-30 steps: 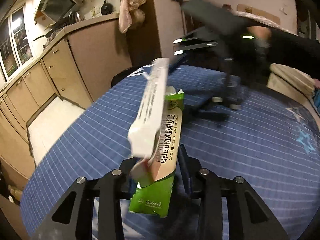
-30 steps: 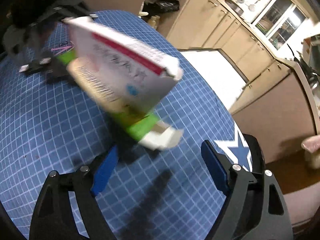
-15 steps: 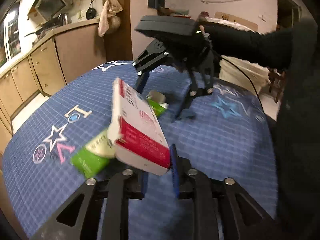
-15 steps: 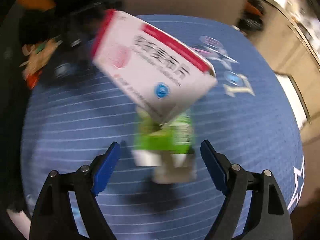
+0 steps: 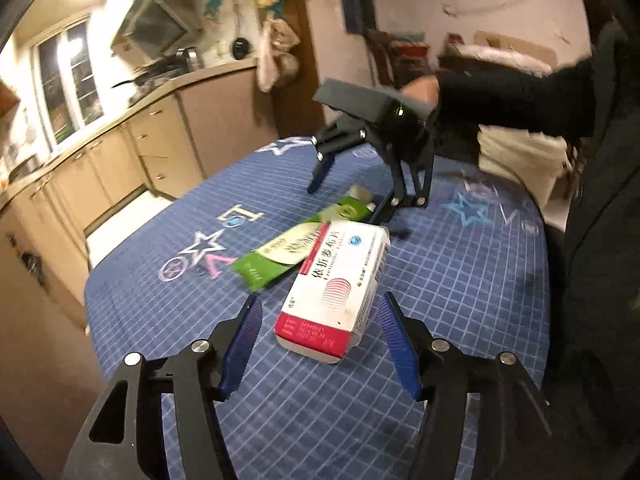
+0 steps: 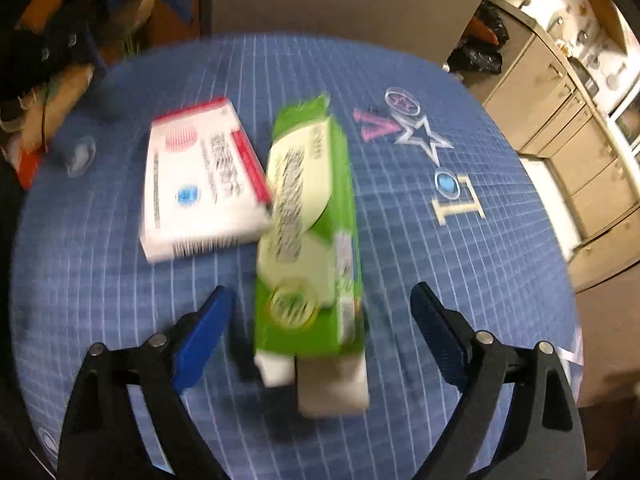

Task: Collect trash
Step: 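Grasp the white medicine box with the left gripper while the right gripper grasps the green toothpaste box, then carry the medicine box and toothpaste box over the white bucket with both grippers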

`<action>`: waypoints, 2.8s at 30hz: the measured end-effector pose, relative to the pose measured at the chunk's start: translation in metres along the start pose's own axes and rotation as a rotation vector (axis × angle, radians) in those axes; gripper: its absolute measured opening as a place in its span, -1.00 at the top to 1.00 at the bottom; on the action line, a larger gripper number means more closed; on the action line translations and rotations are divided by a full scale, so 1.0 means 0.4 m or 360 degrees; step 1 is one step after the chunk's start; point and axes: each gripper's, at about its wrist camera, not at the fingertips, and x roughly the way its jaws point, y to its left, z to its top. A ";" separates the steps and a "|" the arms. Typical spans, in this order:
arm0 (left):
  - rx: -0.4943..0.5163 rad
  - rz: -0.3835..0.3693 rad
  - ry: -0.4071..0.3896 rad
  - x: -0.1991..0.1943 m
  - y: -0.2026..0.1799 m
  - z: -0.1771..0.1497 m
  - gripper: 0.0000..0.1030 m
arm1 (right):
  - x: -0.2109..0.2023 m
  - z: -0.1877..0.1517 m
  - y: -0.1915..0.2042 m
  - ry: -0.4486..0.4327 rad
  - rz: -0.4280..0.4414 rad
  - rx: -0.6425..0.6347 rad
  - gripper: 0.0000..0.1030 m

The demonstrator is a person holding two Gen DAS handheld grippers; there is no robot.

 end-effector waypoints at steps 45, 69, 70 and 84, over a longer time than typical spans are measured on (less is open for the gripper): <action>-0.0582 0.1050 0.0138 0.130 -0.262 0.150 -0.25 | -0.309 -0.250 0.370 -0.0544 -0.0585 0.1841 0.39; -0.0569 0.1048 -0.0200 0.054 -0.573 0.400 -0.25 | -0.563 -0.370 0.558 -0.0791 -0.1058 0.1828 0.48; -0.0555 0.1036 -0.0205 0.061 -0.586 0.412 -0.25 | -0.573 -0.380 0.562 -0.0799 -0.1075 0.1837 0.49; -0.0248 0.0502 -0.0199 0.286 -0.802 0.603 -0.25 | -0.823 -0.677 0.640 -0.0821 -0.1637 0.2146 0.50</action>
